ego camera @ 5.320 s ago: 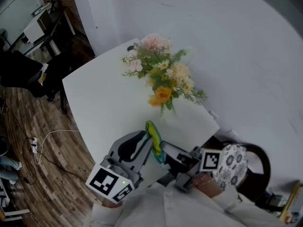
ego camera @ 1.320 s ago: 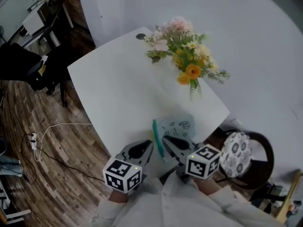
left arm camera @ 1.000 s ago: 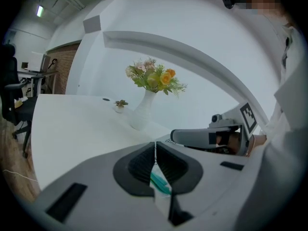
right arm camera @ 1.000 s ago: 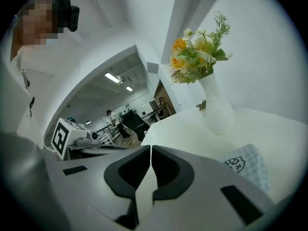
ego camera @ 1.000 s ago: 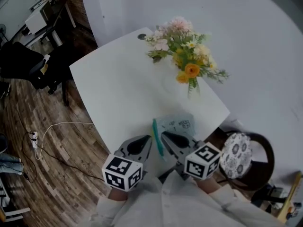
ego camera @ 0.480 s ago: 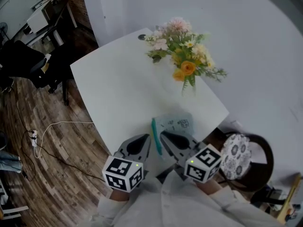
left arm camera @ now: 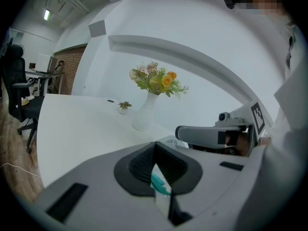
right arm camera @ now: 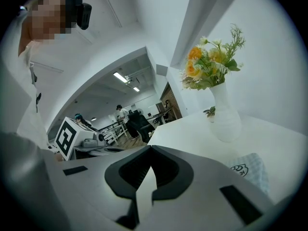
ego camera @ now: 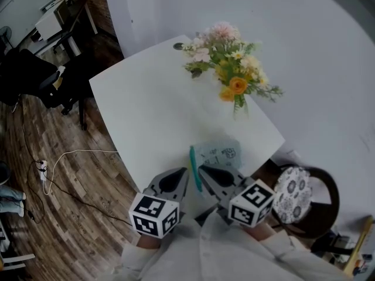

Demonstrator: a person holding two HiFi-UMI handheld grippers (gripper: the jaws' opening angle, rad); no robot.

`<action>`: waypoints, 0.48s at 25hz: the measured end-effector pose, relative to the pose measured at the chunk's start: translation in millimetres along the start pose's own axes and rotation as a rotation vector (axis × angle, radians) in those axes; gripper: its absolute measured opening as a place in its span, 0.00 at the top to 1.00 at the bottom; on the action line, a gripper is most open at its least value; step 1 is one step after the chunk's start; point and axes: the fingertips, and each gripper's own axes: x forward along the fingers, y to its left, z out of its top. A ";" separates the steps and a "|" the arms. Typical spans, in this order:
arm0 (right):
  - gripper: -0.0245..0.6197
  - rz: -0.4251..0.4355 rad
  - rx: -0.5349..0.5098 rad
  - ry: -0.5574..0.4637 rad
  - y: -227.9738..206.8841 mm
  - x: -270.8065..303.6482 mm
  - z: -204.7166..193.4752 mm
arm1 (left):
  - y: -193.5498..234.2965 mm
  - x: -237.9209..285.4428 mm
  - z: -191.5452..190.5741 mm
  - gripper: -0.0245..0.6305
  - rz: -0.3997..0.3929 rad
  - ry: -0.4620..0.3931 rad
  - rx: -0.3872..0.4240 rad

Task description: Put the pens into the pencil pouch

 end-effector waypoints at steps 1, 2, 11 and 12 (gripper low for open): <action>0.95 0.005 0.005 0.007 0.4 0.0 -1.8 | -0.2 0.0 0.1 0.95 -0.001 -0.001 0.000; 0.95 0.007 0.010 0.013 0.6 -0.1 -3.1 | -0.3 -0.1 0.6 0.95 -0.002 -0.003 0.000; 0.95 -0.025 0.002 0.024 -4.6 2.5 -5.2 | 2.5 -0.8 1.8 0.95 -0.001 -0.012 -0.003; 0.95 -0.032 -0.002 0.023 -5.4 2.5 -5.6 | 1.9 -0.9 1.2 0.95 -0.003 -0.010 -0.003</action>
